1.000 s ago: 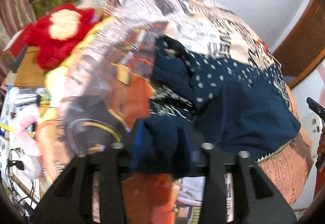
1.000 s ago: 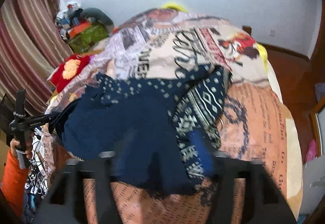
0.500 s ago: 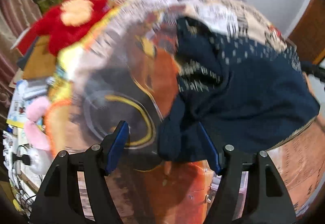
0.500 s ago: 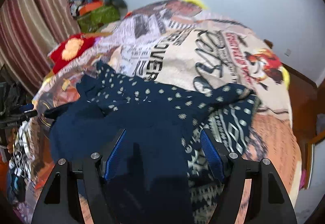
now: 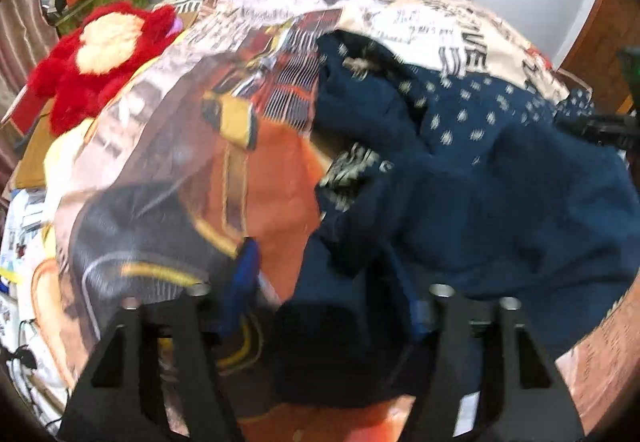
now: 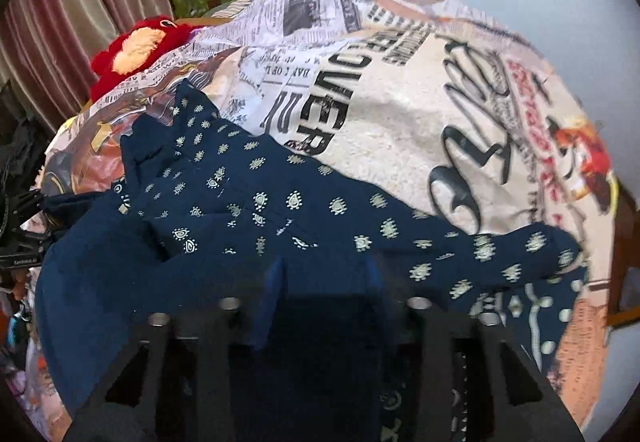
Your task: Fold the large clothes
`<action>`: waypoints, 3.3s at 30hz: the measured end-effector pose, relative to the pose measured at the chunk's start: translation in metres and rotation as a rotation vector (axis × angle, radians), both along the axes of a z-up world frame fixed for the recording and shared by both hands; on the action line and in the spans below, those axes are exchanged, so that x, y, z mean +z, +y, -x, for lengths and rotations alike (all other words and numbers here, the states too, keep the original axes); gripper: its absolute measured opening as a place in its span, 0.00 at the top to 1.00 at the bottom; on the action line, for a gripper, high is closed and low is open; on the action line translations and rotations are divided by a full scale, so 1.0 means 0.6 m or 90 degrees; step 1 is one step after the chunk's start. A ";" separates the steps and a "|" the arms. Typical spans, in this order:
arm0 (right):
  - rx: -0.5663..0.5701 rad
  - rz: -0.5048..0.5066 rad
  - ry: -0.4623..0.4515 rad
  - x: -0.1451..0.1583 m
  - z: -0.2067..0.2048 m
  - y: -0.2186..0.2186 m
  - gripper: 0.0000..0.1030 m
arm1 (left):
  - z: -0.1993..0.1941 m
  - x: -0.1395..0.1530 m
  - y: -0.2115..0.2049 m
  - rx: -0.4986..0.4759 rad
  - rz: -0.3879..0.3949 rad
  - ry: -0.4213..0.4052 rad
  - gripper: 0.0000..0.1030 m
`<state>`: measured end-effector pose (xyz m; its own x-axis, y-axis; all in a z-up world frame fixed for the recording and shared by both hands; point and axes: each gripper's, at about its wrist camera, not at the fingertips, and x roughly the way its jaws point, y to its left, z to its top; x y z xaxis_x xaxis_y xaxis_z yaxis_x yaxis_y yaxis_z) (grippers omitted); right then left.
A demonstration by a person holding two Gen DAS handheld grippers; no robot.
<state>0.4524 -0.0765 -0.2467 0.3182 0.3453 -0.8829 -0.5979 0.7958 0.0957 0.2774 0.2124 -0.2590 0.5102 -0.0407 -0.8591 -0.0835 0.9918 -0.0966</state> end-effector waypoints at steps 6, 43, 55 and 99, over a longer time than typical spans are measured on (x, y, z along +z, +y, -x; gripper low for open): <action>0.013 0.007 -0.030 -0.003 0.023 0.007 0.93 | -0.029 -0.003 -0.026 -0.031 -0.013 -0.006 0.94; -0.134 -0.064 -0.172 0.122 0.043 -0.160 0.99 | -0.054 0.081 -0.026 0.000 -0.032 -0.038 0.97; -0.124 -0.111 -0.017 0.074 0.031 -0.144 0.97 | -0.048 0.141 -0.079 -0.047 -0.047 -0.104 0.97; -0.136 -0.163 -0.237 0.164 0.122 -0.191 0.96 | -0.208 0.216 -0.121 -0.084 -0.141 -0.097 0.34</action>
